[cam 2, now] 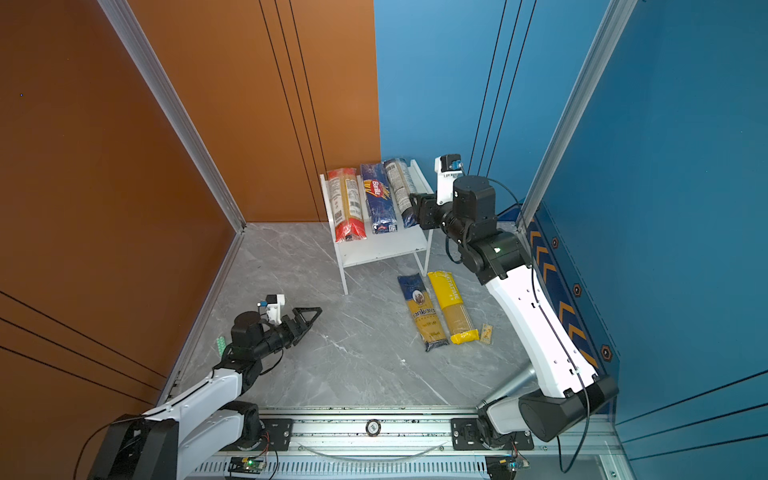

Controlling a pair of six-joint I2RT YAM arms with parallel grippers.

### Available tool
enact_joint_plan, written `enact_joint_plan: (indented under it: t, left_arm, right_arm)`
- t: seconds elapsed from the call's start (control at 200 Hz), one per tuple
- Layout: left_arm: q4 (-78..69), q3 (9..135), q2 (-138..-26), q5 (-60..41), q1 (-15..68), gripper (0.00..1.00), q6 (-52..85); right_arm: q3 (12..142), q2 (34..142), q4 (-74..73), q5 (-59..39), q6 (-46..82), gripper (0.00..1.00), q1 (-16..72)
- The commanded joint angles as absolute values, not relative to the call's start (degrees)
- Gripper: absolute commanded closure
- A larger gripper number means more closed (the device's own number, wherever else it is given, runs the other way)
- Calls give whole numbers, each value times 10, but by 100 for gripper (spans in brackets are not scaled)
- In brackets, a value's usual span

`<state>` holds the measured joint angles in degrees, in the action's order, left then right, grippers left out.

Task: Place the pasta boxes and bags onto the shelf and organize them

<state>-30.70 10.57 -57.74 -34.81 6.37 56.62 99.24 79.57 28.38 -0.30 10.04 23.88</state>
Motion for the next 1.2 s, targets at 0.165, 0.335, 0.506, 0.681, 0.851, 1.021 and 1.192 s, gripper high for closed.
enact_joint_plan:
  t: [0.165, 0.335, 0.506, 0.681, 0.851, 1.021, 1.192]
  left_arm:
    - [-318, 102, -564, -361, 60, 2, 575]
    - [-317, 102, -560, -357, 65, 2, 582]
    - [-311, 101, -560, -337, 81, 2, 591]
    - [-297, 105, -560, -303, 116, 2, 587]
    - [-270, 120, -560, -272, 155, 2, 573]
    - [-257, 130, -566, -230, 195, 2, 561]
    - [-247, 145, -590, -196, 232, 2, 550]
  right_arm:
    - [890, 701, 351, -5, 115, 35, 243]
    - [794, 647, 384, 9, 163, 34, 245]
    - [708, 620, 436, 43, 199, 33, 258]
    - [607, 588, 454, 59, 247, 31, 270]
    - [522, 554, 460, 105, 297, 31, 278]
    - [467, 537, 465, 138, 339, 30, 276]
    - [426, 551, 449, 161, 361, 30, 274]
